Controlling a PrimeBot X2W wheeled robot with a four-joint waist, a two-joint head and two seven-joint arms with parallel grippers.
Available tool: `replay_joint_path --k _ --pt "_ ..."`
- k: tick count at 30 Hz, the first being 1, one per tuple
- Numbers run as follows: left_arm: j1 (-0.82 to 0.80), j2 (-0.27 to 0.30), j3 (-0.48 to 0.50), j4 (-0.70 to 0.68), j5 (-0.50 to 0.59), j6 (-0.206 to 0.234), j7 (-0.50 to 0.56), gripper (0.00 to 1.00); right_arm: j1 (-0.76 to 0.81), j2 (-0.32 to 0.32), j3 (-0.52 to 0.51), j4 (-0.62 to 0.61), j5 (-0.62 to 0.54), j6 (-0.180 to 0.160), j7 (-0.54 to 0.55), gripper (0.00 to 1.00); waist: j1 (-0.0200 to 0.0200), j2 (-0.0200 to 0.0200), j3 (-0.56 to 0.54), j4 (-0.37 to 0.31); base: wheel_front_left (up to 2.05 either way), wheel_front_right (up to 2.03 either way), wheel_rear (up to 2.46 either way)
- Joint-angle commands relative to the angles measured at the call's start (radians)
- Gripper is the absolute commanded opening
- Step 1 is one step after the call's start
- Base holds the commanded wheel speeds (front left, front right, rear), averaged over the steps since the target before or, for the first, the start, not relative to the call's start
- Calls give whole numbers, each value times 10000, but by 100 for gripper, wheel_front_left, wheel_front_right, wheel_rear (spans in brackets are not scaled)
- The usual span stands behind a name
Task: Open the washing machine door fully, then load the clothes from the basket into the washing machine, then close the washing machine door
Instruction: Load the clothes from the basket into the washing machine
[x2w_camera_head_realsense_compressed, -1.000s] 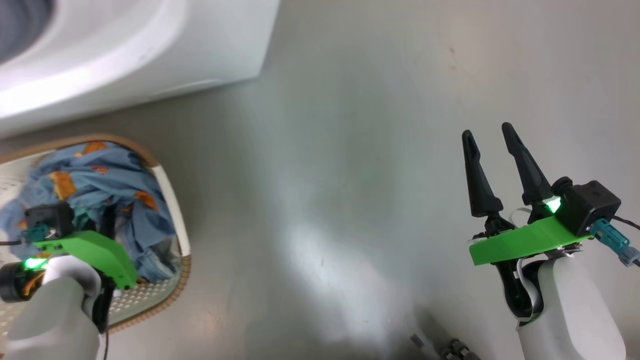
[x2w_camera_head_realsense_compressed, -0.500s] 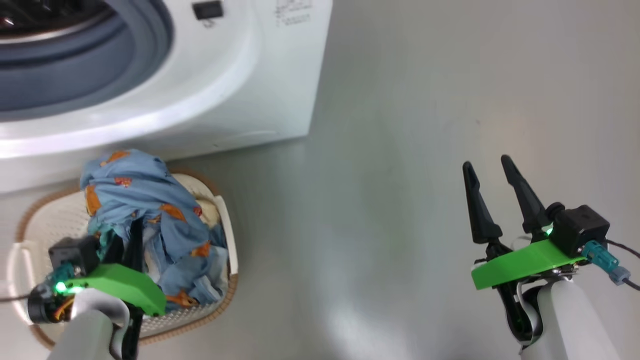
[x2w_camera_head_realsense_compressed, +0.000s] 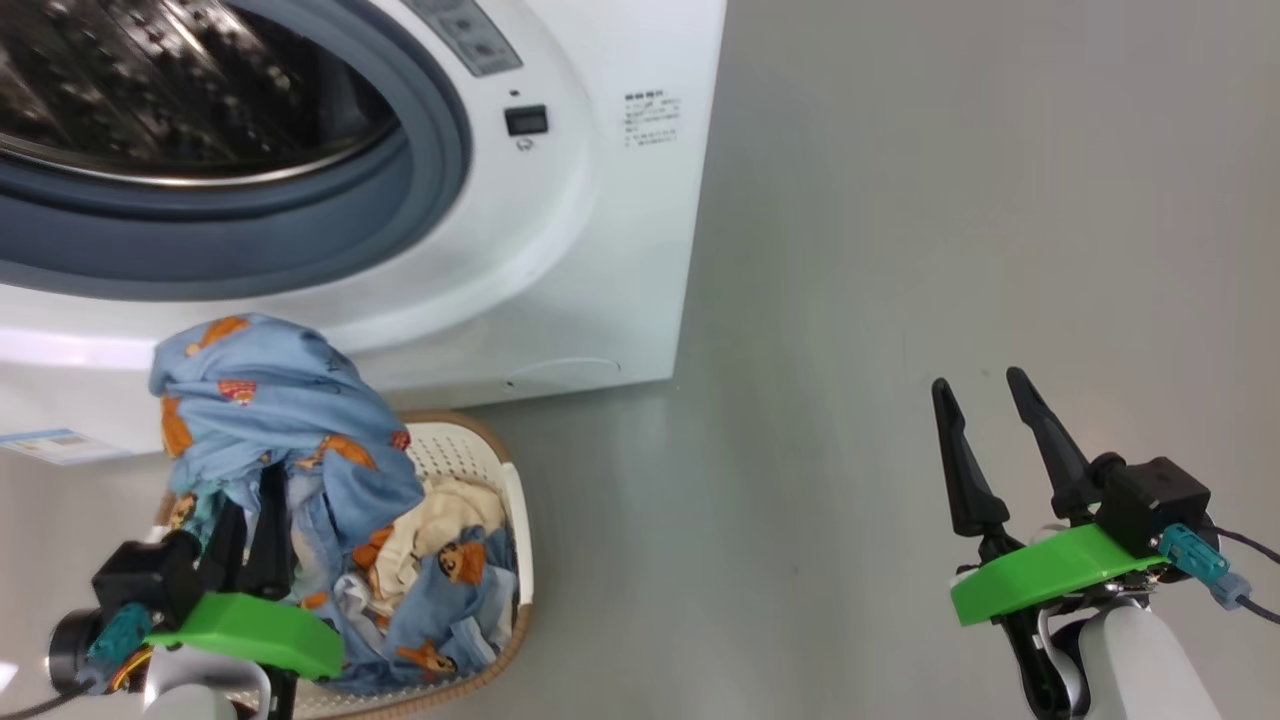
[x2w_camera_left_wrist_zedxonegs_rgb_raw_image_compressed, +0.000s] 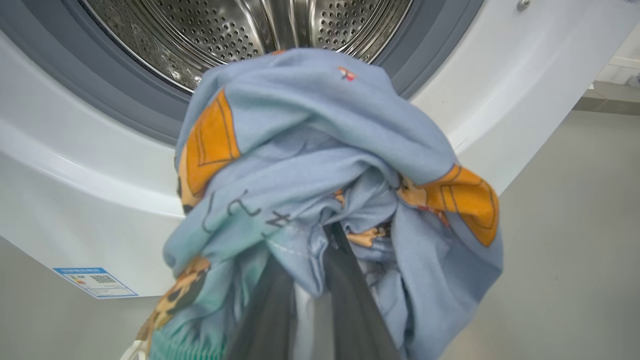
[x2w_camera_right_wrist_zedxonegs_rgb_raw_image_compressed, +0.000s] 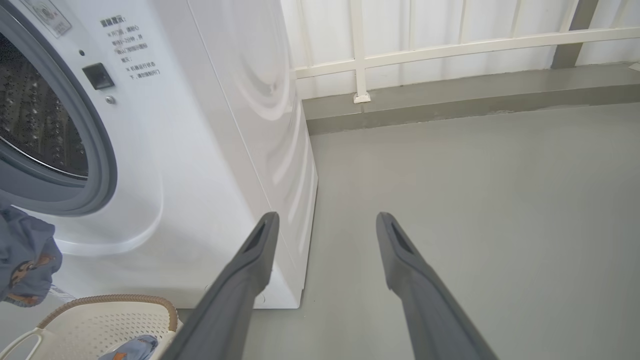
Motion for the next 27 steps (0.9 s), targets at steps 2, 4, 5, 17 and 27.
replay_joint_path --k 2,4,5,17,27 --pt "289 91 609 -694 368 -66 -93 0 206 -8 152 -229 -116 16 -48 100 0 0 -604 282 0 0 0" --pt "528 -45 828 -1117 603 -63 -93 0 282 -8 135 -254 -140 16 -48 100 0 0 -792 303 0 0 0" --pt "652 -101 921 -1310 715 -71 -93 0 327 -8 122 -280 -153 16 -48 100 0 0 -891 312 0 0 0" --pt "2080 -607 1639 -3012 1535 -214 -93 0 883 -8 20 -588 -488 16 -48 100 0 0 -1892 327 0 0 0" --pt "3067 -797 1884 -3539 1779 -271 -93 0 1445 -8 46 -662 -516 16 -48 100 0 0 -2733 262 0 0 0"
